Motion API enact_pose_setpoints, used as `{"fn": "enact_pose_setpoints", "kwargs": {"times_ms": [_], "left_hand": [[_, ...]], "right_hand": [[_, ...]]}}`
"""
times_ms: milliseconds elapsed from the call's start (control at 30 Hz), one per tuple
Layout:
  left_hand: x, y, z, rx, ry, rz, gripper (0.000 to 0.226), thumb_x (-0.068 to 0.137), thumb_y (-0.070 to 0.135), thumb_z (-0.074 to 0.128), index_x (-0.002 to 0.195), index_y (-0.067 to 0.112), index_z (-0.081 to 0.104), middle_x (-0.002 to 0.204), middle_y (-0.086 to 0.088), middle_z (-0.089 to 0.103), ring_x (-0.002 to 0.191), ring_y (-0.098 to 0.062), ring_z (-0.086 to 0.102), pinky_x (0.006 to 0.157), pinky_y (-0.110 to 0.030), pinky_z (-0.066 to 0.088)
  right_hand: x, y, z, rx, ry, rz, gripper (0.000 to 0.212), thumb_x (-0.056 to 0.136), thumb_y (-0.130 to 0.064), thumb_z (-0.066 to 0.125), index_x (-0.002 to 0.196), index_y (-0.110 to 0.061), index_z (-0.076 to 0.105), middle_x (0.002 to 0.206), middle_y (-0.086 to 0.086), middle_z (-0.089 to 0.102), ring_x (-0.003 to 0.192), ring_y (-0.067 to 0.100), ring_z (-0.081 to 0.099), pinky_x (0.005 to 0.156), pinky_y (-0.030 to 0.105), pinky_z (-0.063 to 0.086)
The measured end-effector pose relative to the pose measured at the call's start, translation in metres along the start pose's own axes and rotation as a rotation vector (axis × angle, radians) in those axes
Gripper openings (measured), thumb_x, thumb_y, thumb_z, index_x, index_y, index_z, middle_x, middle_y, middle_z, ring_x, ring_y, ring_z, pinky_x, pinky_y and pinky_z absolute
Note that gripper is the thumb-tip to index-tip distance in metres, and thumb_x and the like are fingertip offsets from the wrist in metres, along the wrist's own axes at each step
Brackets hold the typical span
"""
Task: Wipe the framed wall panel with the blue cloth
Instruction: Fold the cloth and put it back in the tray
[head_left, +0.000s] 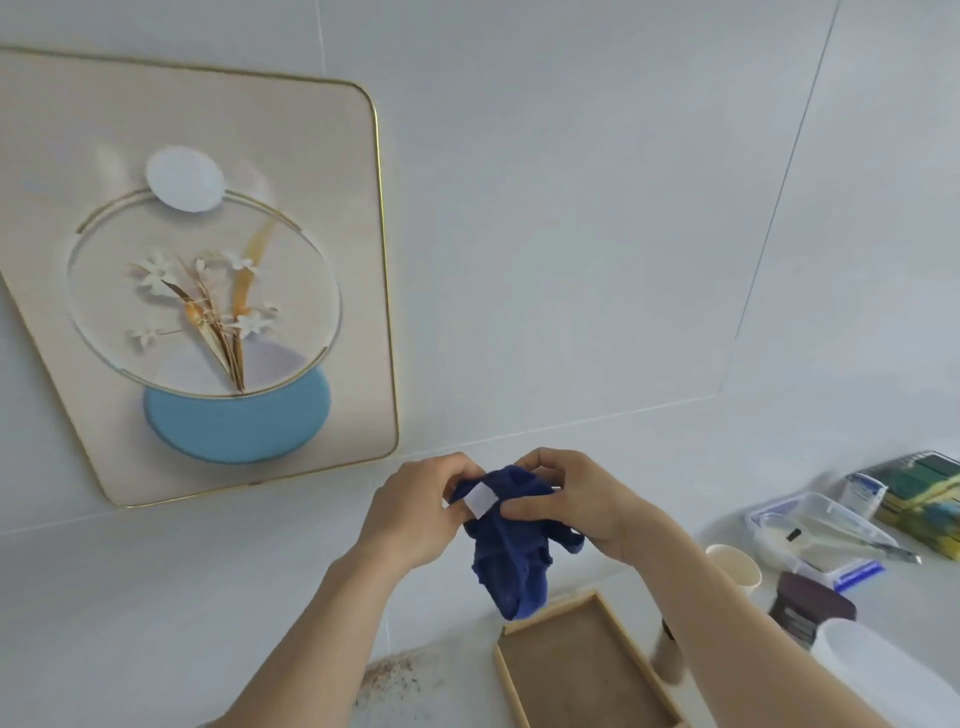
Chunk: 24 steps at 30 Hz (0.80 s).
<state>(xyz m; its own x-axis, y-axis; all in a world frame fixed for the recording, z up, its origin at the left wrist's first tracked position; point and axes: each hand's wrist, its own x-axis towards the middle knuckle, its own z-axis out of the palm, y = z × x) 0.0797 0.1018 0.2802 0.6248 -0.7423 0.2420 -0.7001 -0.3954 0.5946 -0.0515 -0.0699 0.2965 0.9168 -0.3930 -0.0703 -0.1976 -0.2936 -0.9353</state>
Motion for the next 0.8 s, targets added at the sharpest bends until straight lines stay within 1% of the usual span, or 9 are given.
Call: {"fn": "enact_pose_setpoints", "kwargs": {"times_ms": [67,133,167,233,300,467,600,700,800], "left_hand": [[0.005,0.002,0.02,0.019,-0.028,-0.032,0.01,0.094,0.031,0.068,0.098,0.04,0.068,0.09,0.018,0.073,0.087,-0.01,0.067,0.081,-0.038,0.058],[0.009,0.003,0.045,0.013,-0.062,-0.064,0.013,0.094,0.028,0.066,0.098,0.039,0.068,0.088,0.02,0.074,0.086,-0.009,0.068,0.079,-0.037,0.058],[0.011,0.003,0.059,0.009,-0.078,-0.076,0.012,0.094,0.028,0.066,0.097,0.04,0.067,0.088,0.021,0.074,0.086,-0.007,0.069,0.079,-0.037,0.058],[0.012,0.003,0.088,-0.009,-0.103,-0.101,0.008,0.094,0.032,0.065,0.096,0.04,0.065,0.089,0.021,0.073,0.084,-0.006,0.07,0.078,-0.036,0.058],[0.011,0.001,0.118,-0.039,-0.123,-0.13,0.005,0.093,0.037,0.064,0.096,0.041,0.064,0.09,0.021,0.073,0.081,-0.005,0.07,0.077,-0.034,0.058],[0.005,-0.013,0.189,-0.049,-0.205,-0.225,0.019,0.092,0.032,0.063,0.09,0.05,0.061,0.093,0.023,0.072,0.082,-0.007,0.07,0.073,-0.031,0.057],[-0.006,-0.027,0.235,-0.05,-0.263,-0.301,0.017,0.093,0.032,0.062,0.103,0.045,0.065,0.097,0.02,0.072,0.088,-0.01,0.068,0.075,-0.032,0.057],[-0.015,-0.036,0.261,-0.035,-0.305,-0.326,0.022,0.094,0.026,0.062,0.109,0.042,0.065,0.102,0.021,0.071,0.091,-0.009,0.065,0.073,-0.025,0.05],[-0.026,-0.046,0.285,-0.024,-0.344,-0.345,0.026,0.097,0.017,0.061,0.107,0.041,0.063,0.101,0.023,0.068,0.089,-0.005,0.063,0.074,-0.021,0.05]], "right_hand": [[0.0,0.018,-0.015,-0.04,-0.022,0.027,0.026,0.082,-0.007,0.084,0.104,-0.011,0.069,0.104,0.01,0.079,0.078,0.029,0.074,0.069,0.042,0.056],[0.001,0.039,-0.03,-0.076,-0.029,0.05,0.025,0.083,0.001,0.08,0.104,-0.01,0.07,0.105,0.012,0.078,0.086,0.033,0.077,0.075,0.044,0.065],[0.001,0.051,-0.036,-0.098,-0.024,0.057,0.025,0.083,0.003,0.077,0.103,-0.01,0.07,0.103,0.011,0.077,0.085,0.032,0.077,0.073,0.04,0.066],[0.003,0.078,-0.044,-0.141,0.001,0.068,0.026,0.081,0.004,0.075,0.098,-0.014,0.072,0.094,0.006,0.076,0.079,0.028,0.076,0.065,0.034,0.064],[0.005,0.107,-0.047,-0.2,0.031,0.072,0.027,0.077,-0.002,0.076,0.091,-0.024,0.072,0.09,-0.001,0.076,0.077,0.026,0.076,0.064,0.036,0.063],[0.006,0.17,-0.045,-0.38,0.008,0.096,0.025,0.079,-0.007,0.074,0.089,-0.029,0.066,0.094,-0.004,0.075,0.073,0.011,0.064,0.073,0.038,0.058],[0.007,0.219,-0.032,-0.484,0.021,0.123,0.026,0.077,-0.01,0.067,0.096,-0.028,0.066,0.094,-0.003,0.073,0.088,0.023,0.066,0.076,0.046,0.06],[0.003,0.251,-0.02,-0.515,0.002,0.146,0.035,0.079,-0.002,0.06,0.104,-0.026,0.066,0.1,-0.004,0.069,0.092,0.024,0.063,0.076,0.043,0.058],[-0.002,0.278,-0.01,-0.523,-0.016,0.169,0.036,0.08,0.005,0.062,0.104,-0.022,0.066,0.102,-0.006,0.065,0.091,0.022,0.063,0.075,0.037,0.058]]}}
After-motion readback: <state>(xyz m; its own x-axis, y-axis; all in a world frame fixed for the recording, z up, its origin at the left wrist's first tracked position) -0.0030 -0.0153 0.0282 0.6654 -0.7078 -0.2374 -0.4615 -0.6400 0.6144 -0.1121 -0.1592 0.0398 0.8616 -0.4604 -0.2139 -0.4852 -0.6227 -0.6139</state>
